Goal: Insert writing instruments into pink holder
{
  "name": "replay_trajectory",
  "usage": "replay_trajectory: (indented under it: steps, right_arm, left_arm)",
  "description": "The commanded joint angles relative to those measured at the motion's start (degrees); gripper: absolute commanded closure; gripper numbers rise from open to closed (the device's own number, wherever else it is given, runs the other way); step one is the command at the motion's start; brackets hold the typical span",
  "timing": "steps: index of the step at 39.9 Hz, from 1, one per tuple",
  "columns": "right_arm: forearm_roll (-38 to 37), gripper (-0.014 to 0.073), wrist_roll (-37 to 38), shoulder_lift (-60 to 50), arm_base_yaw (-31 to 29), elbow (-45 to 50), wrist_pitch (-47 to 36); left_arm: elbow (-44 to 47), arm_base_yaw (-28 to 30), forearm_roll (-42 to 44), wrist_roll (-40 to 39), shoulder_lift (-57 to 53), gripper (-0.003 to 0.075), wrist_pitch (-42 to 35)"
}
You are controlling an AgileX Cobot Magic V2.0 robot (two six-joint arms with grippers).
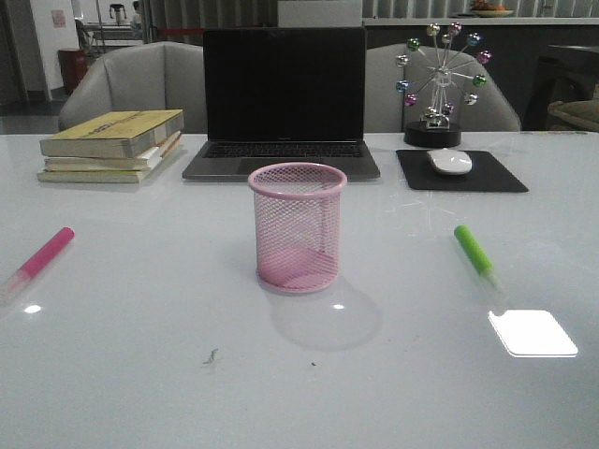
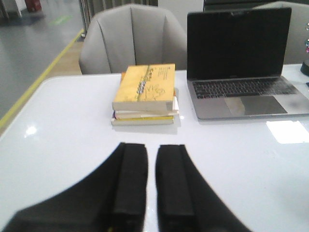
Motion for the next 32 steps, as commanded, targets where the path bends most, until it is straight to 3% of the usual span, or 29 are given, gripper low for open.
replay_trajectory:
  steps: [1, 4, 7, 10, 18, 32]
  right_arm:
    - [-0.6, 0.0434, -0.2, 1.9, -0.2, -2.2, -1.1]
    - [-0.6, 0.0287, -0.2, 2.7, -0.2, -2.2, 2.7]
    - [-0.6, 0.0132, -0.2, 3.2, -0.2, -2.2, 4.6]
    - [-0.7, 0.0062, -0.2, 3.7, -0.2, -2.2, 4.4]
    - [-0.6, 0.0053, -0.2, 4.8, -0.2, -2.2, 4.4]
    - [-0.4, 0.0053, -0.2, 16.5, -0.1, -11.0, 17.7]
  left_arm:
    - [-2.1, -0.4, -3.4, -0.1, 1.4, 0.035, -3.3]
    - [-2.1, -0.4, -4.3, -0.1, 2.3, 0.0269, -3.3]
    - [-2.1, -0.4, -4.3, -0.1, 3.3, 0.0262, -3.3]
    - [-2.1, -0.4, -4.3, -0.1, 4.4, 0.0264, -3.7]
    - [-2.1, -0.4, -4.9, -0.1, 7.8, 0.0264, -3.2]
    - [-2.1, -0.4, -4.9, -0.1, 9.0, 0.0264, -3.2]
